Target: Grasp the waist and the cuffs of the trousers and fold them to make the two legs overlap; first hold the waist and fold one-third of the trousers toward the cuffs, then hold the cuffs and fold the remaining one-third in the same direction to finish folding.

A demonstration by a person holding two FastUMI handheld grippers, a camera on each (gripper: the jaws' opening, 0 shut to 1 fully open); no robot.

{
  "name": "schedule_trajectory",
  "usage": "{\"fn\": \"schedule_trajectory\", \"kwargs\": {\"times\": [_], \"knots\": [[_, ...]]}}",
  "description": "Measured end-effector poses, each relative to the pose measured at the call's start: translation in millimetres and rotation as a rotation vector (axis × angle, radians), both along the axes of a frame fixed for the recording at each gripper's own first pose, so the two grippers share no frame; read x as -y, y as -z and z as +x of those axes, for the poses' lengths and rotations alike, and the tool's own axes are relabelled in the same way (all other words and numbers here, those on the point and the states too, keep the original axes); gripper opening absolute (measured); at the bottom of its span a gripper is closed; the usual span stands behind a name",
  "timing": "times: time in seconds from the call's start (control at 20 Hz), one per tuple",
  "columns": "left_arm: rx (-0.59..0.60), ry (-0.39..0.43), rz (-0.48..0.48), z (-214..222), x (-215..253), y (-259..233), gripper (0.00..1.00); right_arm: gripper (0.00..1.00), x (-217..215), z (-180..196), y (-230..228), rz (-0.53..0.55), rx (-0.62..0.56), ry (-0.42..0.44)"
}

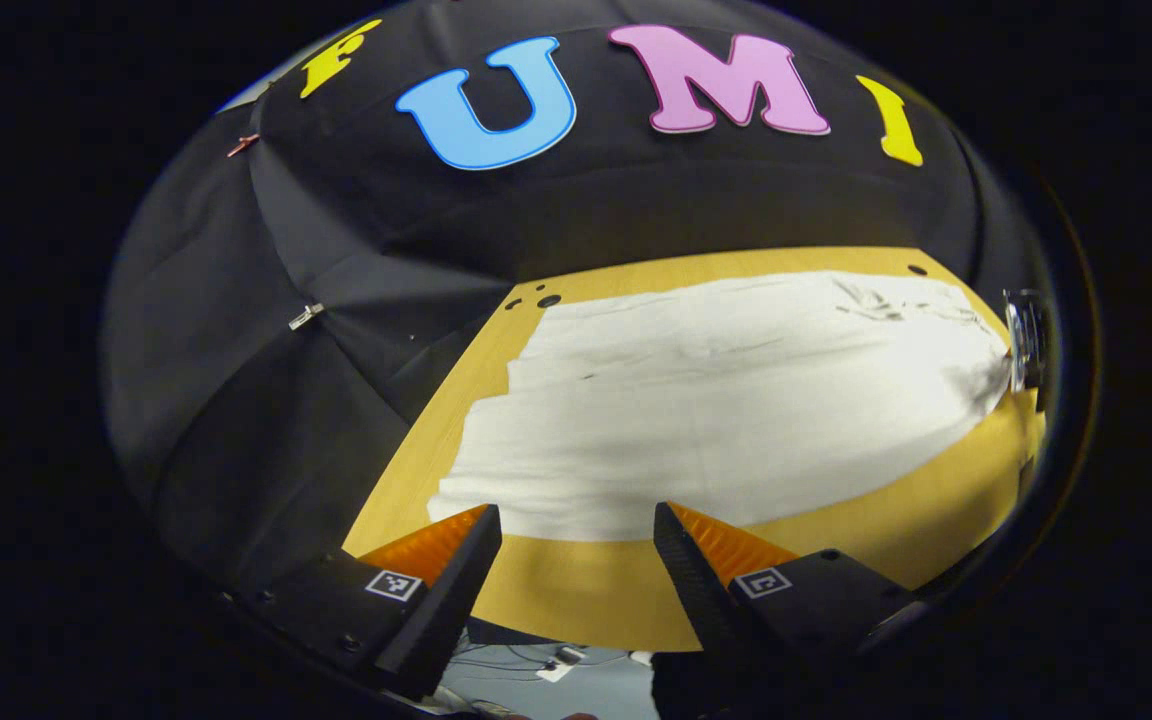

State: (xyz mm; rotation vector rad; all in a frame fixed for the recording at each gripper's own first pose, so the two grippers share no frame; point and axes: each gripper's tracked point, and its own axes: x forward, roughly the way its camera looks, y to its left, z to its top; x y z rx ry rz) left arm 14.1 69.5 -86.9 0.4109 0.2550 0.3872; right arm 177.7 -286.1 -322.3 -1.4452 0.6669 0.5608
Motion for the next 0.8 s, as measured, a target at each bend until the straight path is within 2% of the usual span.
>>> {"fn": "schedule_trajectory", "kwargs": {"times": [0.15,0.4,0.5,0.6,0.8], "knots": [[-0.073,0.004,0.188,1.7,-32.2,10.8,0.97,0.06,-1.4,-1.6,1.7,0.023,-0.086,0.006],[-0.199,0.044,0.427,12.8,-89.3,24.9,0.96,0.07,-2.5,-2.3,1.0,-0.007,-0.102,-0.031],[-0.259,0.06,0.499,21.2,-114.5,32.8,0.96,0.06,-2.0,-3.9,2.0,-0.021,-0.106,-0.038],[-0.302,0.03,0.602,28.3,-144.2,34.4,0.96,0.06,-1.7,-5.0,2.4,-0.035,-0.108,-0.044],[-0.38,0.052,0.708,42.0,-172.0,47.5,0.96,0.06,-2.8,-4.2,0.5,-0.062,-0.121,-0.05]]}}
